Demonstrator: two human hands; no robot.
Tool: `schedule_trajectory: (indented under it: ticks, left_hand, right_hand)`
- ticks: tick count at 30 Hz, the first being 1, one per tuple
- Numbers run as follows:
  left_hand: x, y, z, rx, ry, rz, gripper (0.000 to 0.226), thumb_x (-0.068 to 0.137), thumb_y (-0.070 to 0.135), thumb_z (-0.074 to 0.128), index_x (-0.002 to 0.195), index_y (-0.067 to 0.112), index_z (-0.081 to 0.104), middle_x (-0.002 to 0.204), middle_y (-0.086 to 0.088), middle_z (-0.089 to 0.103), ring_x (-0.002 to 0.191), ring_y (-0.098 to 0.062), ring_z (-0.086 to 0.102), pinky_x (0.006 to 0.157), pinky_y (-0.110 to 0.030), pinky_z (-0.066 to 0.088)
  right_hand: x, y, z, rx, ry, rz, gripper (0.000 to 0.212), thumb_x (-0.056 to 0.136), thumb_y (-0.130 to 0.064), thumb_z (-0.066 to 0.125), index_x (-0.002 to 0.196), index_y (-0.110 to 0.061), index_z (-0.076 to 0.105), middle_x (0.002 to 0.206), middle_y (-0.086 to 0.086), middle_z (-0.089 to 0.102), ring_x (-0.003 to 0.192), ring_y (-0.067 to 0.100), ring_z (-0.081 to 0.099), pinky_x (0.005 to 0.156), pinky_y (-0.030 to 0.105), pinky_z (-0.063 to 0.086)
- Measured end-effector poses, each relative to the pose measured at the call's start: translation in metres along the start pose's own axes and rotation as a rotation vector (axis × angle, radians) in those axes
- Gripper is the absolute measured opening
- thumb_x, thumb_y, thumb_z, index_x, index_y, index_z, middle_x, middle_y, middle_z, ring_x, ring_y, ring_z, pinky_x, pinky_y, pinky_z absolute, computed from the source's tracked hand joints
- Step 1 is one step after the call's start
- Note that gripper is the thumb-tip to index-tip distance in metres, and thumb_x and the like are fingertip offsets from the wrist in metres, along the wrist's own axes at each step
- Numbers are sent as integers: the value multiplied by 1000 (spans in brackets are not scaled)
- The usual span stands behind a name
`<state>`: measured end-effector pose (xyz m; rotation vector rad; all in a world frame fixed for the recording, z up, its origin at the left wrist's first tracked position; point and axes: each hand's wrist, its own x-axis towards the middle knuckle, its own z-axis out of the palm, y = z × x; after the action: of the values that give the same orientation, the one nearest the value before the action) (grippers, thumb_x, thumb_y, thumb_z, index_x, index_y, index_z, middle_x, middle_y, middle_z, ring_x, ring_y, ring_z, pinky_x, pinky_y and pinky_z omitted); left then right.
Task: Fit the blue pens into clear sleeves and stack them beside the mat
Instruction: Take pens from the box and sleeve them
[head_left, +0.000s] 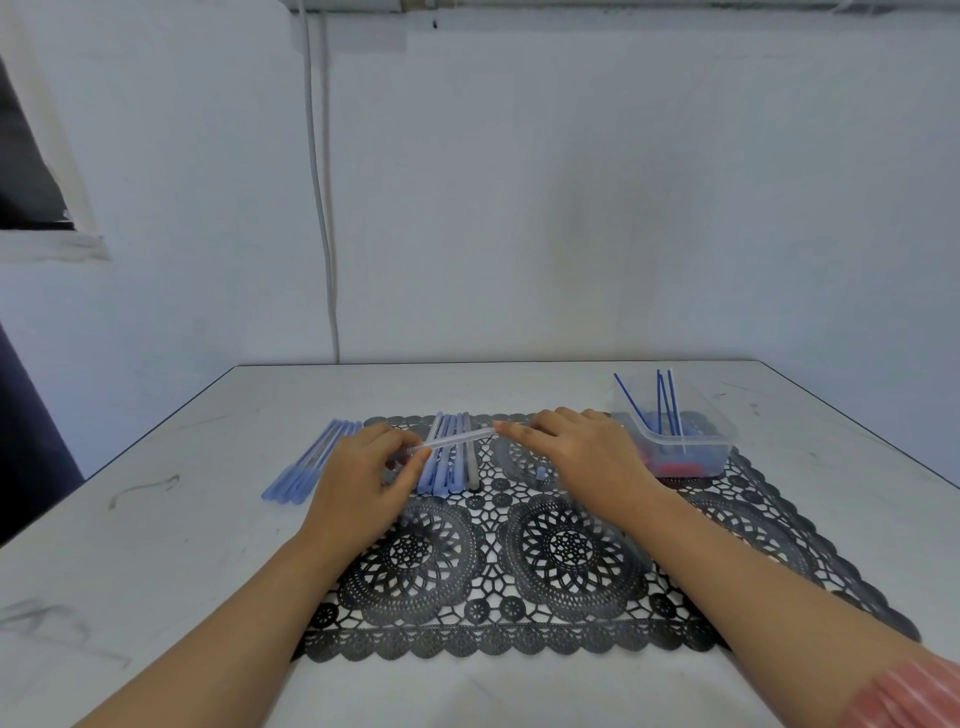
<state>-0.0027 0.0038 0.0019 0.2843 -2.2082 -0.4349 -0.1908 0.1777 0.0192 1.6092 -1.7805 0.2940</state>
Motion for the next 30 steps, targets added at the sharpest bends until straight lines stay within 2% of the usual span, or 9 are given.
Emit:
schedule_trajectory:
  ticks: [10,18,27,30]
  left_hand:
    - [0,-1,1,-5,2,42,35,85,46,49,93,19,69,79,15,57,75,-1,55,69,-32,50]
    - [0,0,0,2,9,53,36,85,46,49,92,18,70,76,13,57,71,-2,54,66,-27,48]
    - [-1,2,-1,13,0,28,36,85,47,46,92,19,68,77,15,56,72,1,54,66,-16,43]
    - [-1,0,-1,11,15,4,26,87,40,55,90,18,68,77,11,58,73,0,54,65,-18,45]
  right_hand:
    - [1,-3,0,-4,34,-14,77,49,11,79,117,-22,64,80,-1,66,62,15,60,48,27,48]
    - [1,-4,0,16,60,-9,74,50,12,78,114,-22,66,81,-1,68,63,16,61,49,28,50]
    - [1,-5,-2,60,93,11,71,49,14,76,110,-22,68,83,-1,69,65,16,63,51,30,52]
    - [1,-4,-4,78,83,24,75,43,11,79,110,-21,68,84,0,69,67,16,63,52,30,52]
